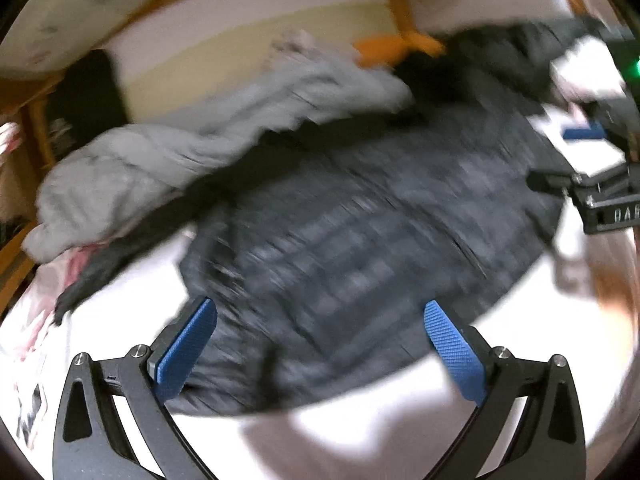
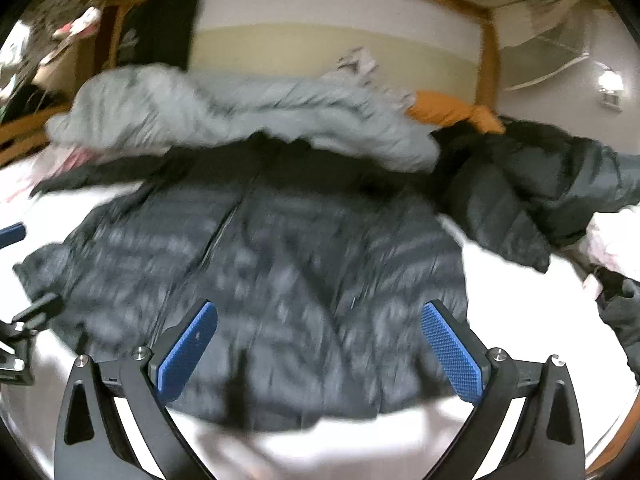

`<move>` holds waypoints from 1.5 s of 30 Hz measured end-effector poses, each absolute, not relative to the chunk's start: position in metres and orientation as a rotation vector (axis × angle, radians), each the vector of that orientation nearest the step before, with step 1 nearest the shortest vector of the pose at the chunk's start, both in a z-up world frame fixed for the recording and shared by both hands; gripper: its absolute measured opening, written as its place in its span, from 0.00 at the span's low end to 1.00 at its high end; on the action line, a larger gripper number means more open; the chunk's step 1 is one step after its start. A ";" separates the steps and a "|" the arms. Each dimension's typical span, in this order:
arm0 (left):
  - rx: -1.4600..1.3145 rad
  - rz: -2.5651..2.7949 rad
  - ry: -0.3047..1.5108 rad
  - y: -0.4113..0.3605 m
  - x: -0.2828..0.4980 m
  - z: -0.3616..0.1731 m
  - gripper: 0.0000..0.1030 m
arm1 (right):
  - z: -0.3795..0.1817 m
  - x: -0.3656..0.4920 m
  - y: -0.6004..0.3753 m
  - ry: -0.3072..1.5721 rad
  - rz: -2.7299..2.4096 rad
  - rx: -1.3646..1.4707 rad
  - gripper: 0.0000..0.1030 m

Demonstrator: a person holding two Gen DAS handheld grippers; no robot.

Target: Fold large clothes

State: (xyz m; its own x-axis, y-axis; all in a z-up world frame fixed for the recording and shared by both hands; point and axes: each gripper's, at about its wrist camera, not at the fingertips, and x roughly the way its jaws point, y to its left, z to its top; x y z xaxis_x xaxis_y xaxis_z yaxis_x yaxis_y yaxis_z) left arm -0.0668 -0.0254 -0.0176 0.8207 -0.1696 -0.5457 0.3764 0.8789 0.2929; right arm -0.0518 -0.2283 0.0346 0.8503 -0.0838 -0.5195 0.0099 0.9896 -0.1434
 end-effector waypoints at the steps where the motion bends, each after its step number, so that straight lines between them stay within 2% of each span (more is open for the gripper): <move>1: 0.450 -0.309 0.555 -0.031 -0.071 -0.024 1.00 | 0.030 -0.056 -0.227 0.578 -0.036 -0.159 1.00; 4: 0.576 -0.291 0.587 -0.045 -0.080 -0.043 1.00 | 0.012 -0.073 -0.212 0.649 -0.007 -0.306 1.00; 8: 0.547 -0.253 0.604 -0.041 -0.078 -0.044 1.00 | -0.010 -0.083 -0.200 0.702 -0.008 -0.428 1.00; 17: 0.541 -0.054 0.551 -0.012 -0.031 -0.044 1.00 | -0.014 -0.053 -0.208 0.679 -0.173 -0.479 1.00; 18: 0.543 -0.029 0.540 -0.009 -0.029 -0.043 1.00 | -0.013 -0.048 -0.210 0.665 -0.194 -0.487 0.97; 19: 0.545 -0.009 0.532 -0.009 -0.025 -0.043 0.98 | -0.013 -0.042 -0.210 0.644 -0.219 -0.505 0.81; 20: 0.541 0.007 0.523 -0.007 -0.023 -0.043 0.84 | -0.013 -0.038 -0.209 0.637 -0.228 -0.519 0.70; 21: 0.535 0.014 0.525 -0.004 -0.022 -0.043 0.68 | -0.015 -0.035 -0.210 0.642 -0.236 -0.526 0.47; 22: 0.530 0.017 0.542 -0.001 -0.020 -0.043 0.28 | -0.018 -0.031 -0.211 0.658 -0.240 -0.522 0.26; 23: 0.523 0.021 0.559 0.002 -0.019 -0.044 0.10 | -0.019 -0.028 -0.214 0.682 -0.232 -0.499 0.20; 25: 0.498 0.000 0.550 0.008 -0.027 -0.038 0.08 | -0.017 -0.032 -0.214 0.680 -0.238 -0.486 0.09; 31: 0.473 -0.011 0.541 0.017 -0.066 0.000 0.07 | 0.012 -0.078 -0.211 0.632 -0.207 -0.492 0.07; 34: 0.445 -0.038 0.570 0.025 -0.079 0.009 0.13 | 0.021 -0.103 -0.220 0.636 -0.221 -0.477 0.07; 36: 0.438 -0.047 0.575 0.025 -0.080 0.012 0.25 | 0.027 -0.116 -0.232 0.644 -0.208 -0.440 0.08; 38: 0.435 -0.018 0.553 0.027 -0.075 0.017 0.69 | 0.037 -0.117 -0.239 0.636 -0.190 -0.423 0.08; 39: 0.434 0.000 0.540 0.027 -0.069 0.021 0.74 | 0.041 -0.113 -0.241 0.634 -0.191 -0.426 0.08; 45: 0.449 -0.026 0.556 0.033 -0.015 0.038 0.77 | 0.070 -0.059 -0.258 0.612 -0.181 -0.365 0.08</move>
State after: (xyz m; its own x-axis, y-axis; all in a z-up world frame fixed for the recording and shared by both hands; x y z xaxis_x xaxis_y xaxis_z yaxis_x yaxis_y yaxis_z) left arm -0.0147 0.0327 0.0380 0.8518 0.0952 -0.5151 0.1437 0.9032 0.4045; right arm -0.0595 -0.2581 0.0703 0.8053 -0.2724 -0.5267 0.0586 0.9205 -0.3864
